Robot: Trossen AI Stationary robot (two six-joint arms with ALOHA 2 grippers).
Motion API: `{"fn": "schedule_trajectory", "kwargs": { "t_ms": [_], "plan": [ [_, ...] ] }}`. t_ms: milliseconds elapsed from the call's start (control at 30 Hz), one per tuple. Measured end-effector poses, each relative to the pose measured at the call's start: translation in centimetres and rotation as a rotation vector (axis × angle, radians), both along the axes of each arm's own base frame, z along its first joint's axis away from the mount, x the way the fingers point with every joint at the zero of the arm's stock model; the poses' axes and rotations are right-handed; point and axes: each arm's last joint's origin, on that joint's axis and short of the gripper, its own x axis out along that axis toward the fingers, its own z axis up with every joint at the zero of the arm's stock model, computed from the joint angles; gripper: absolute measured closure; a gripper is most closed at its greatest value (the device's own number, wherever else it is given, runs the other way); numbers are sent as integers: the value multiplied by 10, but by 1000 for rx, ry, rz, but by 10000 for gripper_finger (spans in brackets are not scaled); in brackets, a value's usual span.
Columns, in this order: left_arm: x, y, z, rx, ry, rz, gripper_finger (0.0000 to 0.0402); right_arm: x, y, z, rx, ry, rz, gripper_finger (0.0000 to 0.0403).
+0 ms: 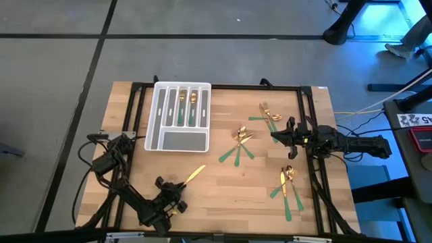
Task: Sort silverware
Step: Put the green knife into the white cutlery tray
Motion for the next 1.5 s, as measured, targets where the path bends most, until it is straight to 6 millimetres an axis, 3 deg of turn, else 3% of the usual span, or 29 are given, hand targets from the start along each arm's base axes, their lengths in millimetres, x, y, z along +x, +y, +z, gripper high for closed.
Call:
{"fn": "schedule_trajectory", "kwargs": {
  "t_ms": [233, 1133, 1500],
  "plan": [
    [1, 1, 14, -19, -42, 25, 368, 0, 0, 0, 2, -1, 0, 393],
    [9, -6, 27, 99, -196, -54, 368, 0, 0, 0, 1, 0, -1, 393],
    [33, 23, 38, 189, -265, 34, 372, 0, 0, 0, 1, -1, -2, 393]
  ]
}}
